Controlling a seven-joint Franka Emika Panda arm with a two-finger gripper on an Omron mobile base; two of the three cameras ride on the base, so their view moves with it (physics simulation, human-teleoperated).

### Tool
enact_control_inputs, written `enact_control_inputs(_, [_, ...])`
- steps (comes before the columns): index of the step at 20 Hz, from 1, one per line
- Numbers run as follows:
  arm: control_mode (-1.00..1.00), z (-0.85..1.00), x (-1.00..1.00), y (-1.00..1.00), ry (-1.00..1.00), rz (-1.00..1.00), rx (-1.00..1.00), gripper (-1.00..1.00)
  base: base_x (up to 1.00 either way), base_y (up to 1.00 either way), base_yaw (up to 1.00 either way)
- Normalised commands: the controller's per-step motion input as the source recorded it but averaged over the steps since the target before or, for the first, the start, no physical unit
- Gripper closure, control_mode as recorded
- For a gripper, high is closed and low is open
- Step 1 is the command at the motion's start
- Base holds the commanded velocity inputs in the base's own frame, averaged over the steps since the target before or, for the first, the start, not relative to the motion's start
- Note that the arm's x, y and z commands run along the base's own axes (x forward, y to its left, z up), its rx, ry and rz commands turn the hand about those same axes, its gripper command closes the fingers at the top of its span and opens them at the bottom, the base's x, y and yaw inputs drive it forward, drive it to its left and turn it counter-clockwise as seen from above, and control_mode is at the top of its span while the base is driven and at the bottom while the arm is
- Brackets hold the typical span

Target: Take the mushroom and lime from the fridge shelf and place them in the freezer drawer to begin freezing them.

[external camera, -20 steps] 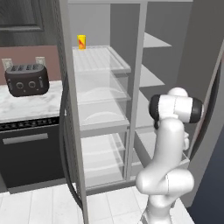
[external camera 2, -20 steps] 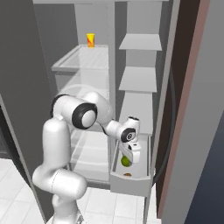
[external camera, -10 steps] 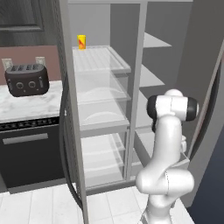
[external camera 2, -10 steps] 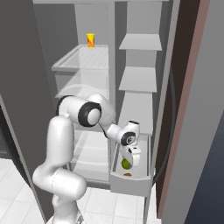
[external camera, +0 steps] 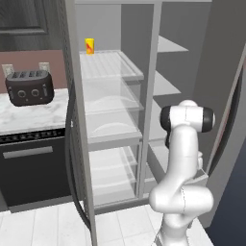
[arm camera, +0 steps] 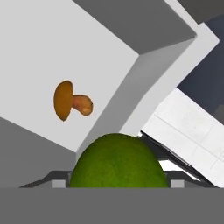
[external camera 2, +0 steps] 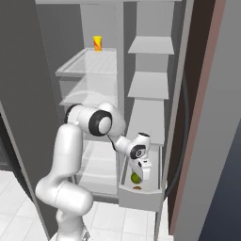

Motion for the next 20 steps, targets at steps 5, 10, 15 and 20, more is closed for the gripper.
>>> enact_control_inputs(5, [-1.0,-0.23,0.06,0.0,0.0,0.0,0.0,1.0,0.0,0.0,0.0])
enact_control_inputs(10, [-1.0,-0.19,0.01,0.0,0.0,0.0,0.0,1.0,0.0,0.0,0.0])
enact_control_inputs(15, [-1.0,-0.19,0.0,0.0,0.0,0.0,0.0,1.0,0.0,0.0,0.0])
enact_control_inputs(20, [-1.0,-0.17,0.0,0.0,-0.01,0.0,0.0,1.0,0.0,0.0,0.0])
